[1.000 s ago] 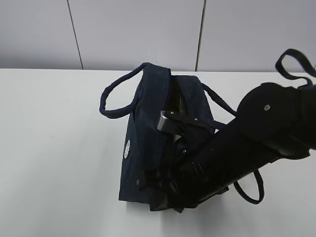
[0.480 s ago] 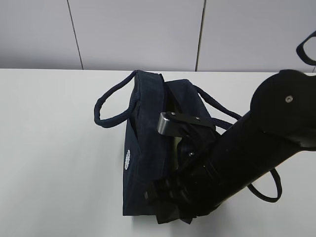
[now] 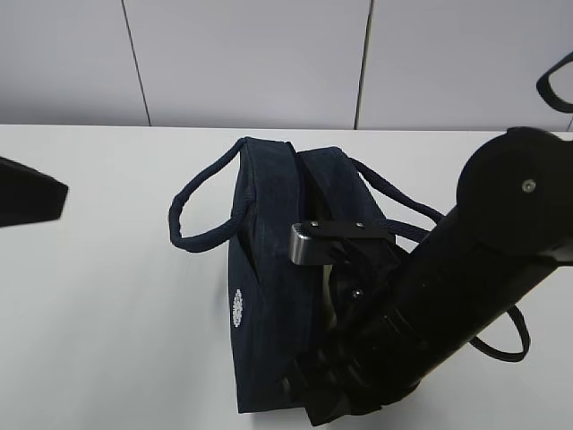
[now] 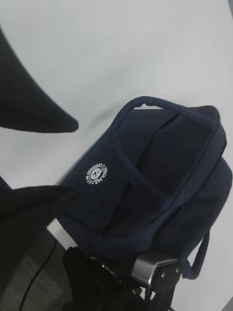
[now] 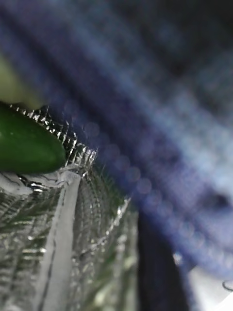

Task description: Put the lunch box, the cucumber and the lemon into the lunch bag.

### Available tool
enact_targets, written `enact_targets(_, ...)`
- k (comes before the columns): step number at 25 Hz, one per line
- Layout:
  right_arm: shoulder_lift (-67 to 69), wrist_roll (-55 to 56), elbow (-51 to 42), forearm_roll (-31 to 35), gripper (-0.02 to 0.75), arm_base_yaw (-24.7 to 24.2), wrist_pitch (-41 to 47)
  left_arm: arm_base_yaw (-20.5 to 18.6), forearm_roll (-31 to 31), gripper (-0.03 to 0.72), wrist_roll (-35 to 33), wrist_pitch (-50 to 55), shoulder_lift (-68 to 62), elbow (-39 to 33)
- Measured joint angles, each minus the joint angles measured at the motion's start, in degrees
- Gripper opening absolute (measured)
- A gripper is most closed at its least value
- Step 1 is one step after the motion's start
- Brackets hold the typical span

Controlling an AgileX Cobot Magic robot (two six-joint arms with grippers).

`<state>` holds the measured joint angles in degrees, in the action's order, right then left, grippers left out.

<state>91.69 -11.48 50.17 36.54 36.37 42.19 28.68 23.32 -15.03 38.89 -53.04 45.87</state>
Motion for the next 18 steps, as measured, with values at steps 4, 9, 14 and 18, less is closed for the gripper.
enact_targets(4,0.00,0.08,0.00,-1.38,0.001,0.00,0.55,0.00,11.28,0.249,-10.24,-3.94,-2.04,-5.27)
enact_targets(9,0.00,0.08,0.00,-2.40,0.001,0.00,0.59,0.00,26.44,0.265,-27.38,-5.51,-3.84,-9.49)
enact_targets(14,0.00,-0.27,0.10,-2.50,0.000,0.00,0.08,0.00,36.61,0.270,-41.17,-5.14,-6.51,-10.46)
enact_targets(18,0.00,-0.54,1.08,-2.61,0.001,0.00,-0.54,0.00,39.05,0.291,-46.58,-4.36,-9.75,-10.46)
